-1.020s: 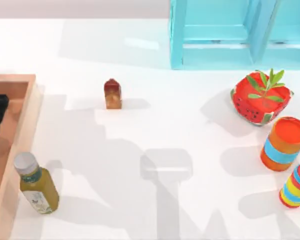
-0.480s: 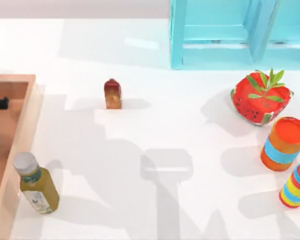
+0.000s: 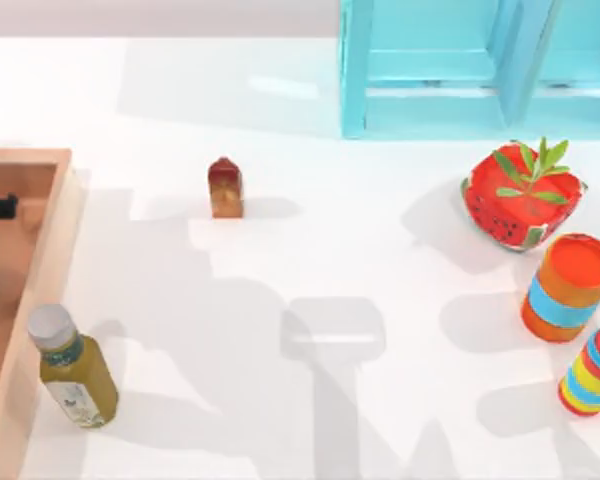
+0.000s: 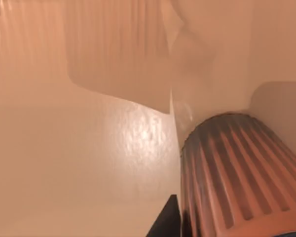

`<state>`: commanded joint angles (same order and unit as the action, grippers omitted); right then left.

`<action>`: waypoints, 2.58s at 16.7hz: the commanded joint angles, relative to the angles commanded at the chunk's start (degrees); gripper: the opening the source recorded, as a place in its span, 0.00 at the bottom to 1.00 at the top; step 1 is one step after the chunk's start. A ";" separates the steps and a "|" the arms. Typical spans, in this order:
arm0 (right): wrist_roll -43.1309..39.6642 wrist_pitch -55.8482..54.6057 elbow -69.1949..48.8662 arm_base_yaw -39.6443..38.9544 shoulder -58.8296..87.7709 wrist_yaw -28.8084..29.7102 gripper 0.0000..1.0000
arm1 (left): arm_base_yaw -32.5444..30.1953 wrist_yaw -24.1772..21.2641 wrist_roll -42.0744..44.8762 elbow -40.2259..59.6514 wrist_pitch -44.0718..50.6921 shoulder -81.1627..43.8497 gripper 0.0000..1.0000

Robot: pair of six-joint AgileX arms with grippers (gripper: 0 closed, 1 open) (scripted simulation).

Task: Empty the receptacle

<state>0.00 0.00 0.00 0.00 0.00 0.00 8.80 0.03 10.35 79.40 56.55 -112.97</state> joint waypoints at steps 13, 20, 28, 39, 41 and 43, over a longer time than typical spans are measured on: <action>0.00 0.00 0.00 0.00 0.00 0.00 1.00 | -0.91 3.57 -0.28 20.80 16.77 -0.54 0.00; 0.00 0.00 0.00 0.00 0.00 0.00 1.00 | -0.27 0.01 -0.24 26.11 28.83 2.87 0.00; 0.00 0.00 0.00 0.00 0.00 0.00 1.00 | -6.75 -0.21 -6.33 23.92 27.43 0.80 0.00; 0.00 0.00 0.00 0.00 0.00 0.00 1.00 | -47.40 0.08 -47.10 10.79 11.84 -0.79 0.00; 0.00 0.00 0.00 0.00 0.00 0.00 1.00 | -49.73 0.24 -49.47 9.86 10.01 -0.09 0.00; 0.00 0.00 0.00 0.00 0.00 0.00 1.00 | -49.97 0.26 -49.71 9.78 9.81 -0.01 0.00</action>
<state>0.00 0.00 0.00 0.00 0.00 0.00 -41.17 0.29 -39.36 89.18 66.36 -112.98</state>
